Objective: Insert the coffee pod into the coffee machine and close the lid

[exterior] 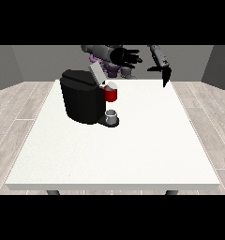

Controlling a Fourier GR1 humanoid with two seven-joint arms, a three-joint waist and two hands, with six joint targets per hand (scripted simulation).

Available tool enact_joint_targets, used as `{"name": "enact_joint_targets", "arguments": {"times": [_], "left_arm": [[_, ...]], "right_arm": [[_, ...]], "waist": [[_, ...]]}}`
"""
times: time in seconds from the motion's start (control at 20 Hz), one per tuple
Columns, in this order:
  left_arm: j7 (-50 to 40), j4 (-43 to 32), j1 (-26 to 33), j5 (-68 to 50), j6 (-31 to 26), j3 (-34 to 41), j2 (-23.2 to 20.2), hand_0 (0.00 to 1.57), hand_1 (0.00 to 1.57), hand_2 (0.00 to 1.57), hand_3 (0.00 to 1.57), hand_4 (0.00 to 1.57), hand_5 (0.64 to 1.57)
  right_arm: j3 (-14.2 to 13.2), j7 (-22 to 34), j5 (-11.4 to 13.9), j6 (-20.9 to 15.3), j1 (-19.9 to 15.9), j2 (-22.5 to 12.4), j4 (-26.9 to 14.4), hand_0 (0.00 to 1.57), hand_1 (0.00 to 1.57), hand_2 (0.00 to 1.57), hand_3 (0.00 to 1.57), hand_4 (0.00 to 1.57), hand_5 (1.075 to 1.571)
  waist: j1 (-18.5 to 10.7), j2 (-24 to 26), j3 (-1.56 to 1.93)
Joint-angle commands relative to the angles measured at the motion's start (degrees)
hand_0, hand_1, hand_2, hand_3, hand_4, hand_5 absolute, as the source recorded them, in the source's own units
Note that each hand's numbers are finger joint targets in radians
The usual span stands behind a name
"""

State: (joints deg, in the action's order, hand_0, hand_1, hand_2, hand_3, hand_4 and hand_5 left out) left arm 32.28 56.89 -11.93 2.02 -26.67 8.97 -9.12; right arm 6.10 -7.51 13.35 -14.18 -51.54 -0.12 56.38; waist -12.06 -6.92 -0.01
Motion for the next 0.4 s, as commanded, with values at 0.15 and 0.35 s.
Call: {"name": "enact_joint_targets", "arguments": {"times": [0.15,0.35], "left_arm": [[1.62,-2.22,0.32,1.45,0.15,-1.75,1.17,0.0,0.0,0.0,0.0,0.17,1.571],[2.31,-3.44,-0.67,0.57,0.55,-0.07,0.16,0.0,0.0,0.0,0.0,0.17,1.571]], "right_arm": [[13.15,-5.85,-3.37,-1.24,9.41,0.12,2.07,0.0,0.0,0.0,0.0,0.53,1.571],[19.23,-12.2,-10.24,3.39,17.04,0.12,6.89,0.0,0.0,0.0,0.0,0.46,1.571]], "waist": [[-0.91,1.45,0.0],[0.25,0.9,0.03]]}}
